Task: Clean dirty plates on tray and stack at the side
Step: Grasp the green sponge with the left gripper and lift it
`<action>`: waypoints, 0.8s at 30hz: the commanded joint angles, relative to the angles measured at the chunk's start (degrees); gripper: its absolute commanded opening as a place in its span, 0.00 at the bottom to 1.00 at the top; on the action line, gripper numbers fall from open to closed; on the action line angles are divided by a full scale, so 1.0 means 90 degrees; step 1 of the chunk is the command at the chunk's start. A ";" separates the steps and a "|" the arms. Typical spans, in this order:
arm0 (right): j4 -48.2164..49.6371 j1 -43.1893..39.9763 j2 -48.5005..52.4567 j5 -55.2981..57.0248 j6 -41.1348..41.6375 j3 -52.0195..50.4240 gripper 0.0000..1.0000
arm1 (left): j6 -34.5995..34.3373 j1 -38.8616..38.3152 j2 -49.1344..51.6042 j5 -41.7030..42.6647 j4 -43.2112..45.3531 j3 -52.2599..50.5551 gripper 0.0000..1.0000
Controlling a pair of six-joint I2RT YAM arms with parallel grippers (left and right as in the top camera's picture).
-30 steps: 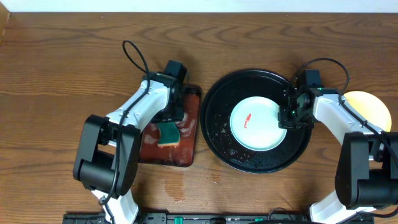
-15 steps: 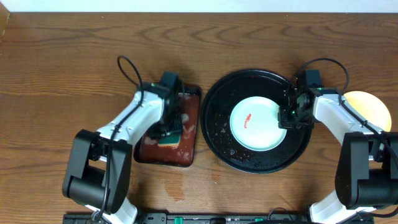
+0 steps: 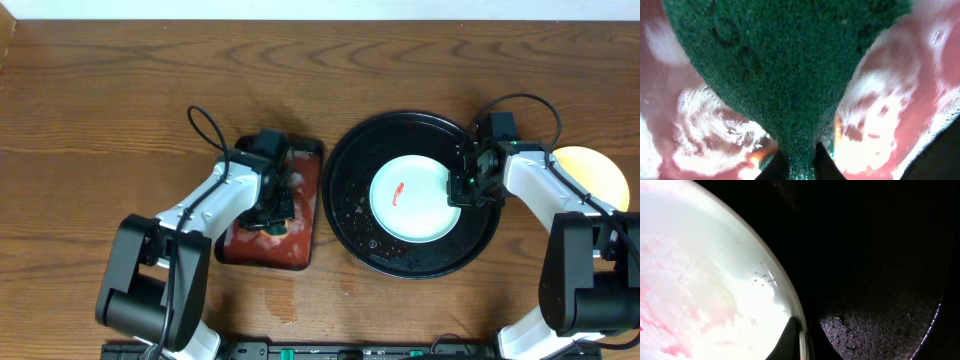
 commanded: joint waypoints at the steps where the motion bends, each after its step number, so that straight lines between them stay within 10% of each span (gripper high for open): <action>1: -0.0092 0.0032 0.0362 -0.0180 0.0007 -0.0216 0.01 | 0.0078 -0.0010 0.0163 -0.0032 -0.0546 0.0403 0.22; 6: -0.0090 0.0032 0.0362 -0.0180 0.0007 -0.0216 0.01 | 0.0299 -0.0010 0.0005 -0.0032 -0.1457 0.1093 0.47; 15: -0.0092 0.0032 0.0362 -0.0182 0.0007 -0.0216 0.01 | 0.0296 -0.0010 -0.0078 -0.0823 -0.0957 0.0865 0.51; 24: -0.0092 0.0032 0.0362 -0.0182 0.0010 -0.0216 0.01 | -0.0015 -0.0012 -0.0075 -0.0770 0.0187 -0.0194 0.09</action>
